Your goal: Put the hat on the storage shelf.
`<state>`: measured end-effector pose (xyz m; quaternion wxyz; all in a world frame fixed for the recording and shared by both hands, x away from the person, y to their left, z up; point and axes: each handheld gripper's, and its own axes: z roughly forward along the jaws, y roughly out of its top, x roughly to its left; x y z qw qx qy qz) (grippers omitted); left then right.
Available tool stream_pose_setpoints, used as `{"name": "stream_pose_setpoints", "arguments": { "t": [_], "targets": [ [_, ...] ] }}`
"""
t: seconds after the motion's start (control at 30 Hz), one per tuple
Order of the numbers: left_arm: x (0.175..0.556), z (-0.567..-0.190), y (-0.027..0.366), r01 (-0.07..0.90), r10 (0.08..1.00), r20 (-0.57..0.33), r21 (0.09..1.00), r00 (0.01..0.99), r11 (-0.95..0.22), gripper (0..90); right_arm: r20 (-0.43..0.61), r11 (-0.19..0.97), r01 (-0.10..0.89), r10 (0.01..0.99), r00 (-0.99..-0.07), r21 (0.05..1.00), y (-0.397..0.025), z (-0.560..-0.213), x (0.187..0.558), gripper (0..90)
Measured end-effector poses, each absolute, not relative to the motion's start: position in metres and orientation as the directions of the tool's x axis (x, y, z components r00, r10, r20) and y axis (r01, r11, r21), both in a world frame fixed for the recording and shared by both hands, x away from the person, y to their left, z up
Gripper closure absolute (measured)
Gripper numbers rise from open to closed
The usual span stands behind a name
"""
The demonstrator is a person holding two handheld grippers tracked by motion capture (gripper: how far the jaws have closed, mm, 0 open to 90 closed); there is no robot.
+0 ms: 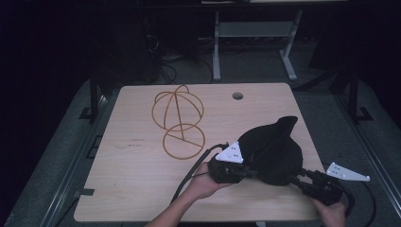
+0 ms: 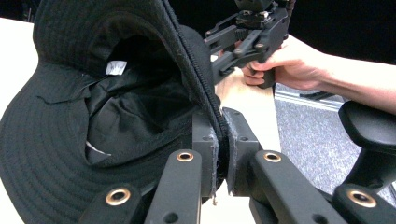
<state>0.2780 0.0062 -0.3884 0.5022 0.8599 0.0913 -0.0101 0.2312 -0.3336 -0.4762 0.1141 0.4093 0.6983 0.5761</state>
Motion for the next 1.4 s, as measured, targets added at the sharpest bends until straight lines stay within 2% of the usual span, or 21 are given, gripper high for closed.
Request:
{"name": "stream_pose_setpoints", "arguments": {
  "t": [0.03, 0.07, 0.1, 0.13, 0.27, 0.93, 1.23, 1.4],
  "targets": [
    [0.278, -0.388, 0.006, 0.167, 0.147, -0.109, 0.862, 0.983, -0.479, 83.9, 0.312, 0.001, 0.440, 0.703, -0.639, 0.898, -0.334, -0.476, 0.231, 56.7],
    [0.277, -0.388, 0.007, 0.163, 0.145, -0.105, 0.863, 0.984, -0.478, 83.9, 0.308, 0.002, 0.433, 0.700, -0.644, 0.901, -0.332, -0.476, 0.234, 70.8],
    [0.277, -0.388, 0.007, 0.163, 0.145, -0.105, 0.863, 0.984, -0.478, 83.9, 0.308, 0.002, 0.433, 0.700, -0.644, 0.901, -0.332, -0.476, 0.234, 70.8],
    [0.276, -0.388, 0.008, 0.163, 0.147, -0.105, 0.864, 0.984, -0.476, 83.9, 0.285, 0.023, 0.424, 0.708, -0.646, 0.905, -0.330, -0.475, 0.235, 79.4],
    [0.274, -0.388, 0.012, 0.166, 0.157, -0.103, 0.864, 0.982, -0.476, 84.2, 0.268, 0.032, 0.406, 0.704, -0.658, 0.913, -0.327, -0.470, 0.234, 85.5],
    [0.263, -0.374, 0.038, 0.121, 0.193, -0.030, 0.871, 0.981, -0.477, 80.1, 0.143, 0.119, 0.304, 0.686, -0.713, 0.945, -0.312, -0.433, 0.230, 86.8],
    [0.262, -0.368, 0.055, 0.128, 0.237, -0.011, 0.866, 0.971, -0.483, 65.3, 0.110, 0.136, 0.274, 0.684, -0.721, 0.952, -0.314, -0.417, 0.231, 87.0],
    [0.259, -0.369, 0.068, 0.127, 0.255, 0.006, 0.857, 0.967, -0.499, 60.8, 0.077, 0.158, 0.247, 0.676, -0.732, 0.956, -0.316, -0.399, 0.232, 87.0]
  ]
}}
